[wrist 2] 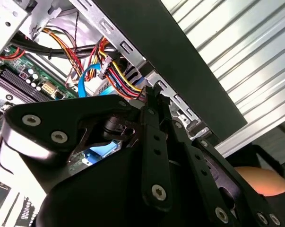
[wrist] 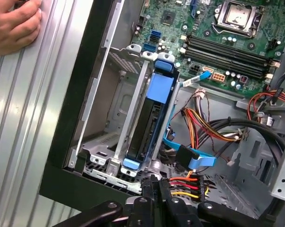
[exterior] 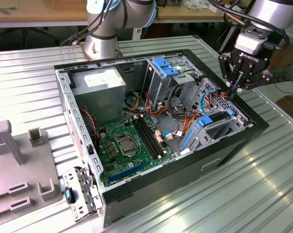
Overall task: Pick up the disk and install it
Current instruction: 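Insert the first disk wire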
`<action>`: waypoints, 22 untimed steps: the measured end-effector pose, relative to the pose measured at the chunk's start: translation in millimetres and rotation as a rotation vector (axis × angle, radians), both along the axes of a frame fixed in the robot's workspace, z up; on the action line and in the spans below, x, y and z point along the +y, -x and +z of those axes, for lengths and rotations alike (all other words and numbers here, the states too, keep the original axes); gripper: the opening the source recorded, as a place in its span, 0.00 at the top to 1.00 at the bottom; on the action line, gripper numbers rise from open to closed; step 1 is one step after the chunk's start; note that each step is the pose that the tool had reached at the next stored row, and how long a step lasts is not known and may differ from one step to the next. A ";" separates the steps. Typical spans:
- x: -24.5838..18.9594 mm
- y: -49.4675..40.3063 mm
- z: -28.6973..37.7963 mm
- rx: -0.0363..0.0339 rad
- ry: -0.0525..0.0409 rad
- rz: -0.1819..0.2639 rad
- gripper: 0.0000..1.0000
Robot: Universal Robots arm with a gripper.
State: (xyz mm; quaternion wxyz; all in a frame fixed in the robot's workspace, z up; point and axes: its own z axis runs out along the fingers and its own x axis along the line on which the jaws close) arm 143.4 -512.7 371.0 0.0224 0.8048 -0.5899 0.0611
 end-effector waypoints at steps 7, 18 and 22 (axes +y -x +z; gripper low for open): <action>0.0 4.3 -0.4 0.0001 0.0000 -0.046 0.84; 0.0 7.7 -2.5 0.0020 -0.0247 -0.174 0.84; -1.9 7.7 -2.4 0.0060 -0.0711 -0.190 0.84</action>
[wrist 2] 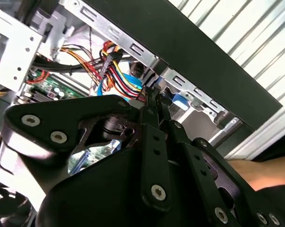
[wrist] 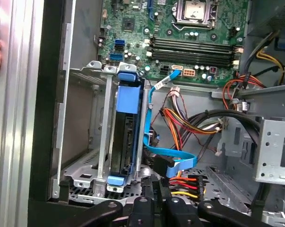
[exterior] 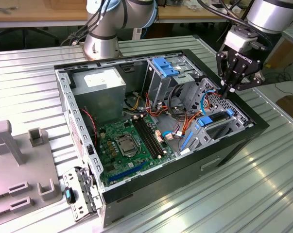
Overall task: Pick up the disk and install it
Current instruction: 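Insert the first disk wire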
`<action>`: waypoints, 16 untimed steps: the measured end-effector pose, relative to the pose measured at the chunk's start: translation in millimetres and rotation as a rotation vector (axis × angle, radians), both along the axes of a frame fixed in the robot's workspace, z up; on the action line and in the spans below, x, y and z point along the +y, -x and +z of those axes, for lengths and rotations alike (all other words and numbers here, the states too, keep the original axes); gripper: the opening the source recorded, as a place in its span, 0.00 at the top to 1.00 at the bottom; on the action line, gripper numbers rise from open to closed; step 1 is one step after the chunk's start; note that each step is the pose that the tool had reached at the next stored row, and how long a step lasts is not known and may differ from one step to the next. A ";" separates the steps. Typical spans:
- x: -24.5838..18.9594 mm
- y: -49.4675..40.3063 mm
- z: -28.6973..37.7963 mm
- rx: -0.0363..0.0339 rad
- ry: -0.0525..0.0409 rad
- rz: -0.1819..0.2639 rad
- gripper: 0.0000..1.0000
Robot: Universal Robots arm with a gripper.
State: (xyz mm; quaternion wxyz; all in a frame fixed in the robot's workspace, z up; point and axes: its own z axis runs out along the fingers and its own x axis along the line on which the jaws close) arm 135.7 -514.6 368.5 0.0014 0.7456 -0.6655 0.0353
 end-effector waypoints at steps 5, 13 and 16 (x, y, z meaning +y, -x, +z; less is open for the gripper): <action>-9.6 0.0 -0.2 0.0001 -0.0007 -0.007 0.84; -13.6 0.4 -2.1 0.0001 -0.0007 -0.080 0.84; -16.0 5.9 -2.2 0.0002 -0.0007 -0.080 0.84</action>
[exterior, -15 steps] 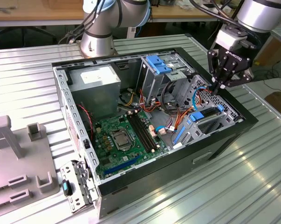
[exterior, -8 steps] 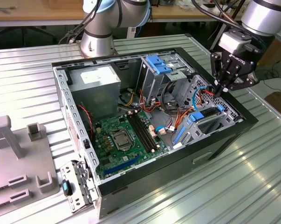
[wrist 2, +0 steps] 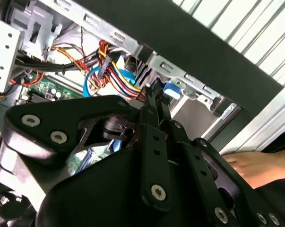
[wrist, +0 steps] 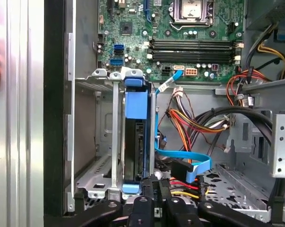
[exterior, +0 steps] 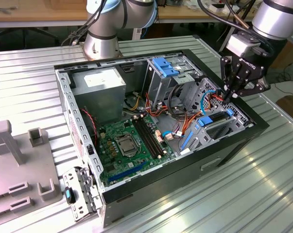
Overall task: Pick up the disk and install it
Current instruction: 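Insert the first disk wire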
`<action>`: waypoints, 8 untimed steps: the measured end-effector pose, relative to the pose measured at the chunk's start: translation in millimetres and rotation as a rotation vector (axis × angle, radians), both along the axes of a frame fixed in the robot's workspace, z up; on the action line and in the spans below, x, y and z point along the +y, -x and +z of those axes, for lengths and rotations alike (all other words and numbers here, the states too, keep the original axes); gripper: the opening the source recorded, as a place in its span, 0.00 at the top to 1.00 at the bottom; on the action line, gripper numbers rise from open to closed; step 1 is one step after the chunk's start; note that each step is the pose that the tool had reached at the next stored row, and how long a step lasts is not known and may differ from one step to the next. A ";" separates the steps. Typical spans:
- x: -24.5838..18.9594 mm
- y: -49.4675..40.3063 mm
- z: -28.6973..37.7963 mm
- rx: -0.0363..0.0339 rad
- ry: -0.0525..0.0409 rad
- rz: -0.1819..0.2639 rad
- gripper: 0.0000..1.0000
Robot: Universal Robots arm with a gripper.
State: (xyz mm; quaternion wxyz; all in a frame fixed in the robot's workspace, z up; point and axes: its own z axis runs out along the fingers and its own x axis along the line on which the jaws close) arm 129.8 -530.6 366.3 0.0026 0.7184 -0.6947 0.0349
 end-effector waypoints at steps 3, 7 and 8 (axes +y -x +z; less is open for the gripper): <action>-1.1 4.9 -0.8 0.0000 -0.0006 0.000 0.84; -6.8 6.7 -5.6 0.0000 -0.0041 0.000 0.84; -7.4 7.7 -7.0 0.0000 -0.0064 0.000 0.84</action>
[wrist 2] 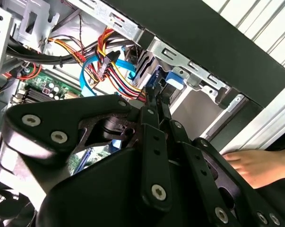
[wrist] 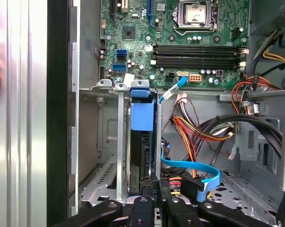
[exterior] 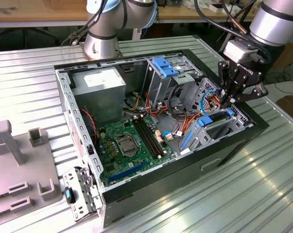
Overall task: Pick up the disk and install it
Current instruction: 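Insert the first disk wire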
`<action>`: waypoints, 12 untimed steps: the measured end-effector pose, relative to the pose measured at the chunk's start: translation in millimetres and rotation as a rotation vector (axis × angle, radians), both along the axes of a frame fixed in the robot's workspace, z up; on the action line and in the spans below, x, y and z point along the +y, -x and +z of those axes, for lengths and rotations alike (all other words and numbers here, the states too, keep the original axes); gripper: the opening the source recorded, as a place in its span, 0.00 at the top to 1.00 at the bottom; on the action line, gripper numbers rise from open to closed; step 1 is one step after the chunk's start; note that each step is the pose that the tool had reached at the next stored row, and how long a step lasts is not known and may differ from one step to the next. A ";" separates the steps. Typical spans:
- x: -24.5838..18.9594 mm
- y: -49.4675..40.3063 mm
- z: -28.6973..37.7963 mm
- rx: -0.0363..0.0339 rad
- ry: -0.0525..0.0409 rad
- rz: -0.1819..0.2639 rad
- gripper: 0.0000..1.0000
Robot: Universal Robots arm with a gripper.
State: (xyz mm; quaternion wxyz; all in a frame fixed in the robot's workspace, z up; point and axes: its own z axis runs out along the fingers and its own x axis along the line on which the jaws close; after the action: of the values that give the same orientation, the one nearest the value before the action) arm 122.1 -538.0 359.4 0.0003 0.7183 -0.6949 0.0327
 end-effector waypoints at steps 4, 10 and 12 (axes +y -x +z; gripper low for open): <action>-0.2 1.5 -2.6 -0.0015 -0.0069 0.000 0.84; -6.9 2.1 -3.0 -0.0034 -0.0342 0.000 0.84; -7.1 2.1 -3.0 -0.0034 -0.0387 0.000 0.84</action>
State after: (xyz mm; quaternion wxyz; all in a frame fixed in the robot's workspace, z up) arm 120.0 -545.1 356.4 -0.0148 0.7181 -0.6955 0.0205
